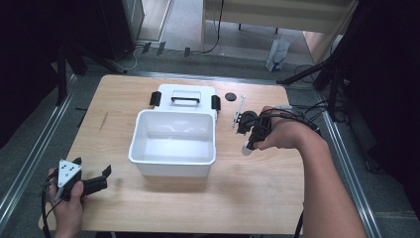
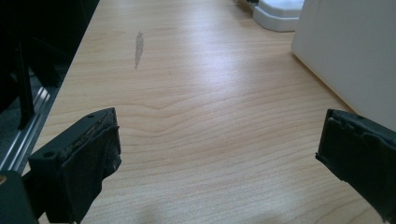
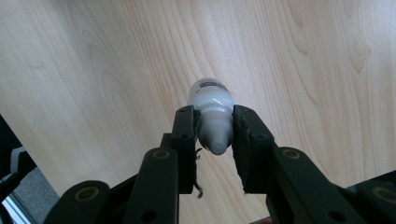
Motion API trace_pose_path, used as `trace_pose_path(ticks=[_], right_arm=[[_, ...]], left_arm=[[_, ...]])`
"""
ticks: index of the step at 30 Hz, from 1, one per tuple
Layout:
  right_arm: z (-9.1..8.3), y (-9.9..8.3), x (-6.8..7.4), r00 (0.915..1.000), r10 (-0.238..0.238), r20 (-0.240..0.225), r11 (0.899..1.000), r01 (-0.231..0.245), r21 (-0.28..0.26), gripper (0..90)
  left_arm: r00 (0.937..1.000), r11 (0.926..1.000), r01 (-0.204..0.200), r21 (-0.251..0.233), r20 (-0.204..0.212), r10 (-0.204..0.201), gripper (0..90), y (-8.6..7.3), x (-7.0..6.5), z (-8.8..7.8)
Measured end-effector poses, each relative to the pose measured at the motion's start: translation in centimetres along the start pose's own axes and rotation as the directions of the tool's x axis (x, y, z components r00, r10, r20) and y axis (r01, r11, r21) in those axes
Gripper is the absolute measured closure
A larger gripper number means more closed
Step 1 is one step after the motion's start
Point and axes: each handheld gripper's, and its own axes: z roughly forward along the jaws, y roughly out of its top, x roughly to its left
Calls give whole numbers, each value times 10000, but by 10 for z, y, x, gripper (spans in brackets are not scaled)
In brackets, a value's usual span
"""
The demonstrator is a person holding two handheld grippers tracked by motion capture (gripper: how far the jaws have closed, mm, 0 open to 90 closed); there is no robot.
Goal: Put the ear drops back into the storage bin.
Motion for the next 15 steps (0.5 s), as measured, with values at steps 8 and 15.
trace_pose_path(ticks=[8,15], right_arm=[[-19,13,-3,9999,-79,-87,9999,78,-123,721],[-38,27,-2,9997,-226,-97,9996,224,-188,721]], left_arm=[[10000,10000,-20,12,-3,20,0,0,0,0],[10000,10000,-28,12,9,28,0,0,0,0]])
